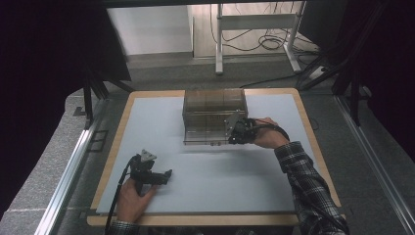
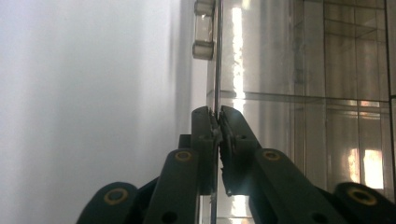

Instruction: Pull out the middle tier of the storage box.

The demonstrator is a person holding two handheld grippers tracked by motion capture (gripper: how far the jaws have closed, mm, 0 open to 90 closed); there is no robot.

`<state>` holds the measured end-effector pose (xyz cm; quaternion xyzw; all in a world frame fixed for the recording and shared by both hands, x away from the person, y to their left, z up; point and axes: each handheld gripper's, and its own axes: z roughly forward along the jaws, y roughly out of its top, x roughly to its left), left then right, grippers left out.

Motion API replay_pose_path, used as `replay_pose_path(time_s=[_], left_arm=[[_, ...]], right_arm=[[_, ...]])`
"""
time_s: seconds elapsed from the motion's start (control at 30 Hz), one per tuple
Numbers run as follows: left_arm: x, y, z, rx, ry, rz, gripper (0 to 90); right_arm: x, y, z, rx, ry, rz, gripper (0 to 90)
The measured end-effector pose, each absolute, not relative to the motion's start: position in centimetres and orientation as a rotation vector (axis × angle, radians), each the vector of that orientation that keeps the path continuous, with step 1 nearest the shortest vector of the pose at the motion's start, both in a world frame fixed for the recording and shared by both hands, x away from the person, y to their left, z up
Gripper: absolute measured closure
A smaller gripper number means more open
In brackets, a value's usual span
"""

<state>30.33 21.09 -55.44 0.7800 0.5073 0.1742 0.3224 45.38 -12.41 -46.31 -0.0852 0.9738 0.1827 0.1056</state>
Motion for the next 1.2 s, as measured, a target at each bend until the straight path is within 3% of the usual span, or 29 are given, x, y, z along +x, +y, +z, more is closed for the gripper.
replay_pose_path(time_s=[0.83, 1.2], left_arm=[[30.3, 21.1, -55.4, 2.048, 1.332, 0.457, 0.0], [30.4, 21.1, -55.4, 2.051, 1.328, 0.459, 0.0]], right_arm=[[43.7, -12.6, -45.4, -0.161, 2.81, 0.666, 62.1], [41.9, -13.5, -44.9, -0.031, 2.749, 0.79, 42.5]])
